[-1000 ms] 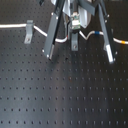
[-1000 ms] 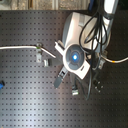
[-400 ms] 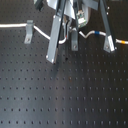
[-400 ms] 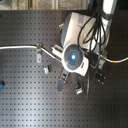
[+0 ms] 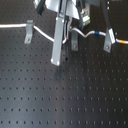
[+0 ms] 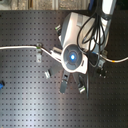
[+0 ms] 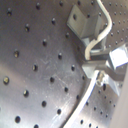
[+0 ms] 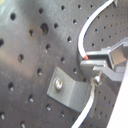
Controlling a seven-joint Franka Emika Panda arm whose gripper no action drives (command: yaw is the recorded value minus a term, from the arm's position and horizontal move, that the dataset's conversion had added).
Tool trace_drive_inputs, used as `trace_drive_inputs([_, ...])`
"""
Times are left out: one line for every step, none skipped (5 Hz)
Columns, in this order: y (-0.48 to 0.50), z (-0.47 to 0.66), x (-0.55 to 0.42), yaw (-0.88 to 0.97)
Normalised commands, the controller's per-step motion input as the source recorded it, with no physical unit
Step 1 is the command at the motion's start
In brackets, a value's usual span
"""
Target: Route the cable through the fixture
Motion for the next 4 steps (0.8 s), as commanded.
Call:
trace_drive_inputs([0.004,0.07,-0.008,-0.78])
trace_drive_inputs([-0.148,0.08,-0.118,-0.51])
trace_drive_inputs([-0.253,0.05,-0.218,0.25])
trace_drive_inputs([-0.214,0.01,-0.257,0.42])
